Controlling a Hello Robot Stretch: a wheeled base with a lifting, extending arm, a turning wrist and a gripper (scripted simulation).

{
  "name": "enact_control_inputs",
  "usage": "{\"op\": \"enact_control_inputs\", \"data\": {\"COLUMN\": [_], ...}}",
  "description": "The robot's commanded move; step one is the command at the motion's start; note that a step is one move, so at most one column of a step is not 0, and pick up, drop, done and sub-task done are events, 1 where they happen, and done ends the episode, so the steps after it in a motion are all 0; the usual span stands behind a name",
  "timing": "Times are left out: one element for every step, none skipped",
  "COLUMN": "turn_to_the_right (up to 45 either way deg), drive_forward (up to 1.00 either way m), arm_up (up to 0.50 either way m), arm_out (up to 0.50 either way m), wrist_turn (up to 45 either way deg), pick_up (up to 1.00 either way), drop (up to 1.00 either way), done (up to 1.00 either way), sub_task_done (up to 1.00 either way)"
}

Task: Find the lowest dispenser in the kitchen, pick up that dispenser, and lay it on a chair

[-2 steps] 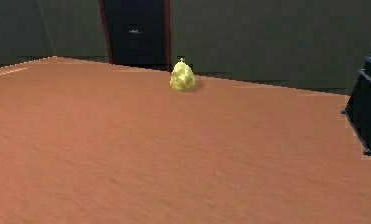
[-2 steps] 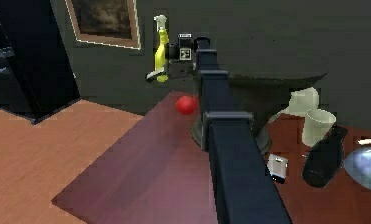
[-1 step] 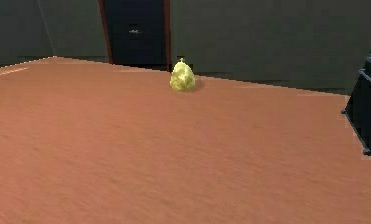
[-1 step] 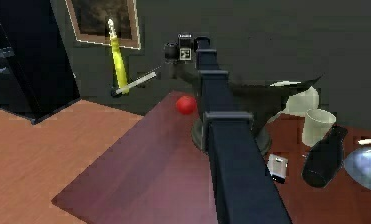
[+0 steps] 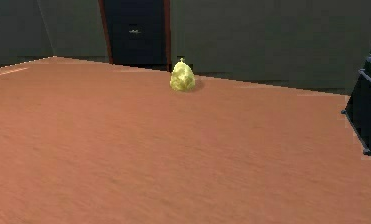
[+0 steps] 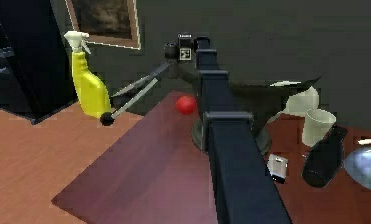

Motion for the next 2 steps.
{"op": "enact_control_inputs", "data": {"turn_to_the_right": [0.0, 0.0], "drive_forward": [0.00, 0.00], "arm_up": [0.00, 0.00], "arm_out": [0.00, -0.46], "wrist_turn": [-21.0, 0.0], "pick_up": [0.00, 0.00], "drop": [0.00, 0.00], "done": [0.00, 0.00], "sub_task_done": [0.00, 0.00]}}
